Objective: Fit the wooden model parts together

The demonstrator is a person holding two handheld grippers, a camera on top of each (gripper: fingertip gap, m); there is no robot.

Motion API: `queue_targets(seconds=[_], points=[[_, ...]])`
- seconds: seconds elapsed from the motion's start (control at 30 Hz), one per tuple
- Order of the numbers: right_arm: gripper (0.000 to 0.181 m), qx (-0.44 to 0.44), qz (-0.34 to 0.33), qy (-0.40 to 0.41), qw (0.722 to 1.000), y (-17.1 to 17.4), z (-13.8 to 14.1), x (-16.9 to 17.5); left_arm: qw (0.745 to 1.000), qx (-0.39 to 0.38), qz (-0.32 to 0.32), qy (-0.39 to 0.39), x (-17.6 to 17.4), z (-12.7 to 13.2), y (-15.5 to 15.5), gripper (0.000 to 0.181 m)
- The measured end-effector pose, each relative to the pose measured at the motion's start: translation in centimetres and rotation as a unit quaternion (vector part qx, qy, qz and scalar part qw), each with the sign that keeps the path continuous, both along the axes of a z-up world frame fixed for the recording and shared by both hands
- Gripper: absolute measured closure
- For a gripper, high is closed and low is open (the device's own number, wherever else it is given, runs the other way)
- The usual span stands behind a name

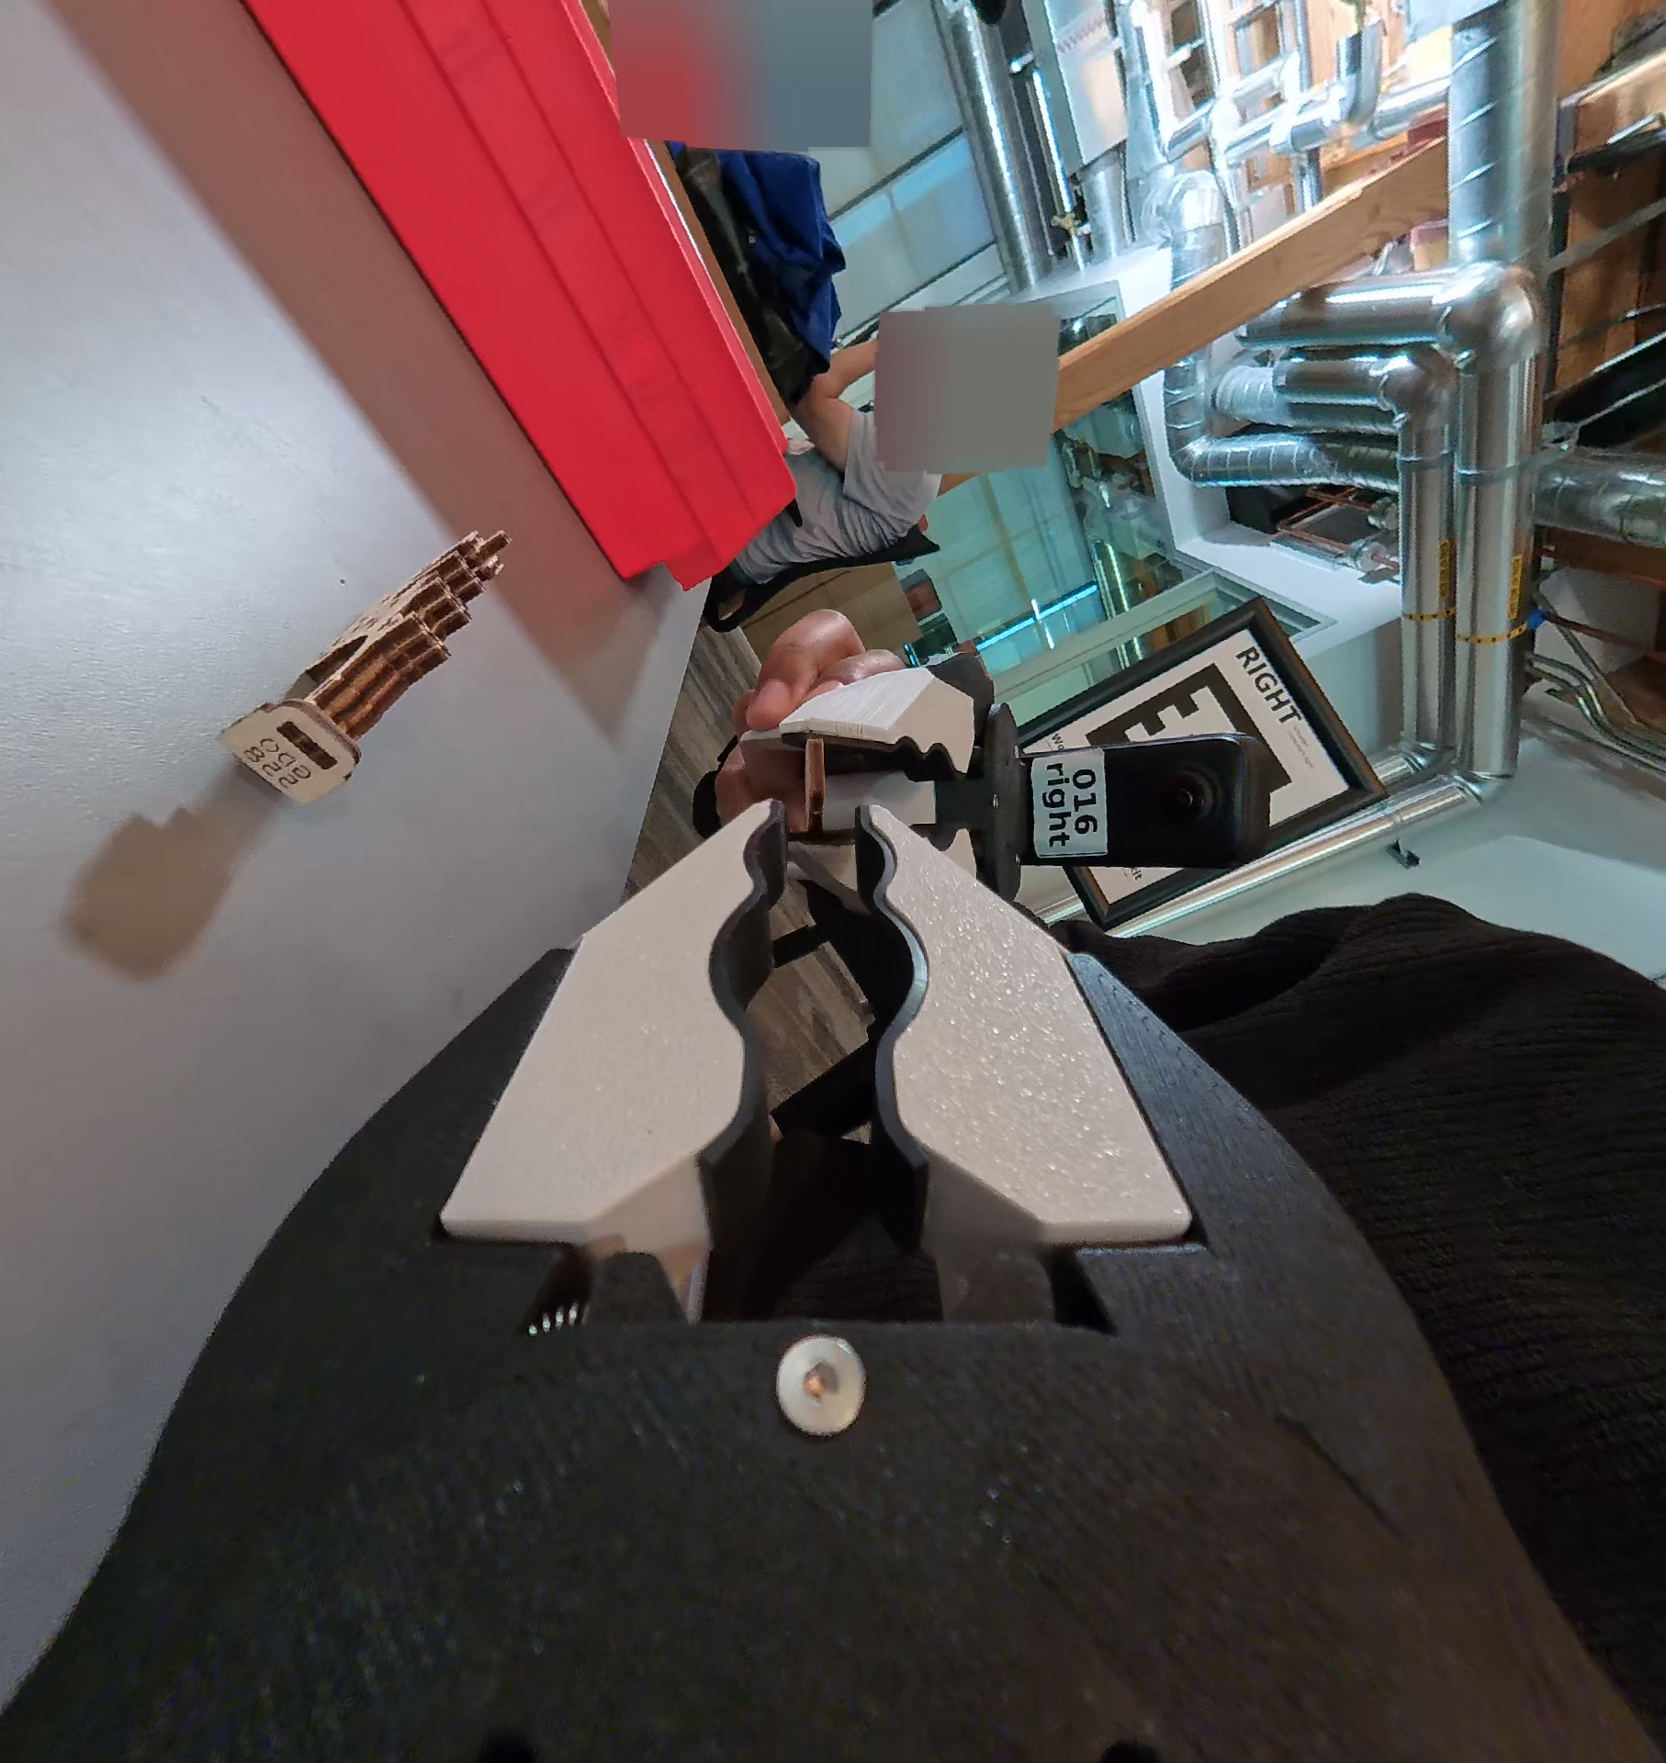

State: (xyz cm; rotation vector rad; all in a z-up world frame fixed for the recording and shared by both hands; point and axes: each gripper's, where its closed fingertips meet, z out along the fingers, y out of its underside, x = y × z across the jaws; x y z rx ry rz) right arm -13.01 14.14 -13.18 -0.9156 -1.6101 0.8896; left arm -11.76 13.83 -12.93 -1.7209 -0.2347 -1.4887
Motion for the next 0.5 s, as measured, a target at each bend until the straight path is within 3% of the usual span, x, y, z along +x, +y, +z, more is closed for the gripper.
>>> queue_targets(seconds=[0.3, 0.5], points=[[0.163, -0.034, -0.006, 0.004, 0.999, 0.7, 0.3, 0.1, 0.999, 0.031, -0.005, 0.044, 0.2, 0.5, -0.5, 0.154], [0.163, -0.108, -0.016, 0.010, 0.994, 2.9, 0.7, -0.9, 0.999, 0.048, -0.016, 0.011, -0.9, 1.4, -1.9, 0.143]])
